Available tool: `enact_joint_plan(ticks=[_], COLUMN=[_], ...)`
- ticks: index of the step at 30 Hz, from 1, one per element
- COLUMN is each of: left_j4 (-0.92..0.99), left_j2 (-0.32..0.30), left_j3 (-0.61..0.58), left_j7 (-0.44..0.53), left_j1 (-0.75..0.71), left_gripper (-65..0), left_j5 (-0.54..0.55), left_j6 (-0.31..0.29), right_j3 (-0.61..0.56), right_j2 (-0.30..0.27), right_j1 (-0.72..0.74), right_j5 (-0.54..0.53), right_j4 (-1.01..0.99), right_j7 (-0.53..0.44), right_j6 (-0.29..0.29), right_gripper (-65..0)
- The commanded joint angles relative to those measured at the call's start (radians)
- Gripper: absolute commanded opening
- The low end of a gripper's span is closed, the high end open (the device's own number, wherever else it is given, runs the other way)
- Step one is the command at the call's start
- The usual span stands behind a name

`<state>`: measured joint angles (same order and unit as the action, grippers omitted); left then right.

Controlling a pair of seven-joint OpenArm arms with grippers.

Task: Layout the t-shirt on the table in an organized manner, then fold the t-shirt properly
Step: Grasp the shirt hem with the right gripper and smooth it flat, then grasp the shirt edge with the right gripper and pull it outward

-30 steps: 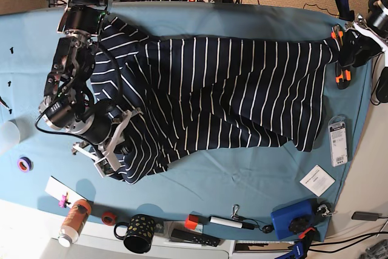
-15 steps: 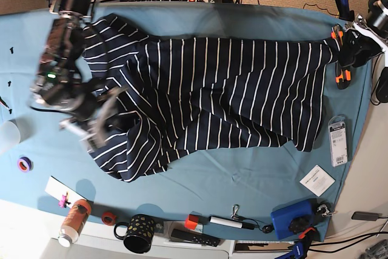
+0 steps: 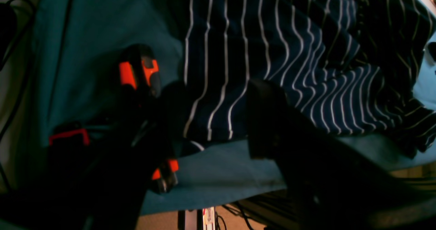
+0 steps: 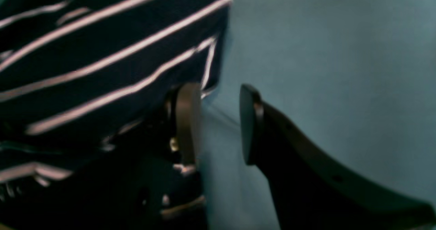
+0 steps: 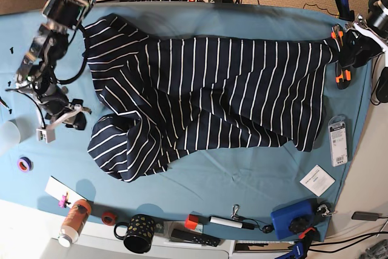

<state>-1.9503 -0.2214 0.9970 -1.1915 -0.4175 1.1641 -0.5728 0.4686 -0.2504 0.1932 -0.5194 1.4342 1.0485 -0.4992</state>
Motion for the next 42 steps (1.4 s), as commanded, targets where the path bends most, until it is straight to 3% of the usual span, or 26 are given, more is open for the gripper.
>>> enact_joint_plan(ticks=[1, 4, 13, 14, 17, 22, 27, 34, 36, 37, 40, 42], left_j4=[-0.016, -0.016, -0.016, -0.016, -0.016, -0.016, -0.016, -0.016, -0.016, -0.016, -0.016, -0.016], left_j2=[-0.014, -0.014, -0.014, -0.014, -0.014, -0.014, -0.014, -0.014, -0.014, -0.014, -0.014, -0.014], left_j3=[0.007, 0.007, 0.007, 0.007, 0.007, 0.007, 0.007, 0.007, 0.007, 0.007, 0.007, 0.007], left_j7=[0.025, 0.026, 0.061, 0.063, 0.063, 0.063, 0.063, 0.063, 0.063, 0.064, 0.064, 0.064], left_j1=[-0.001, -0.001, 0.0, 0.0, -0.001, 0.0, -0.001, -0.001, -0.001, -0.001, 0.0, 0.0], left_gripper=[-35.8, -35.8, -35.8, -35.8, -35.8, -35.8, -35.8, -35.8, -35.8, -35.8, -35.8, -35.8], left_j5=[0.026, 0.026, 0.026, 0.026, 0.026, 0.027, 0.027, 0.026, 0.026, 0.027, 0.027, 0.026], left_j6=[-0.001, -0.001, -0.001, -0.001, -0.001, -0.001, -0.001, -0.001, -0.001, -0.001, -0.001, -0.001], right_j3=[0.002, 0.001, -0.076, -0.09, -0.122, -0.136, -0.136, -0.136, -0.136, -0.136, -0.136, -0.136], right_j2=[-0.019, -0.004, 0.023, 0.023, 0.023, 0.022, 0.015, 0.014, 0.013, 0.007, -0.01, -0.023], right_j1=[0.045, 0.099, 0.176, 0.175, 0.192, 0.306, 0.439, 0.516, 0.516, 0.517, 0.521, 0.525], right_j5=[-0.032, -0.04, 0.005, 0.005, 0.055, 0.27, 0.381, 0.385, 0.372, 0.346, 0.237, 0.162], right_j4=[-0.019, -0.114, -0.321, -0.322, -0.322, -0.322, -0.322, -0.332, -0.332, -0.332, -0.331, -0.325], right_j7=[-0.024, -0.019, -0.055, -0.077, -0.169, -0.306, -0.5, -0.366, -0.274, -0.229, -0.103, -0.023], right_j6=[-0.016, -0.069, -0.069, -0.069, -0.069, -0.036, 0.068, 0.073, 0.038, -0.01, -0.104, -0.114], right_gripper=[-45.2, -45.2, -45.7, -48.5, -65.0, -65.0, -65.0, -65.0, -65.0, -63.7, -43.6, -40.0])
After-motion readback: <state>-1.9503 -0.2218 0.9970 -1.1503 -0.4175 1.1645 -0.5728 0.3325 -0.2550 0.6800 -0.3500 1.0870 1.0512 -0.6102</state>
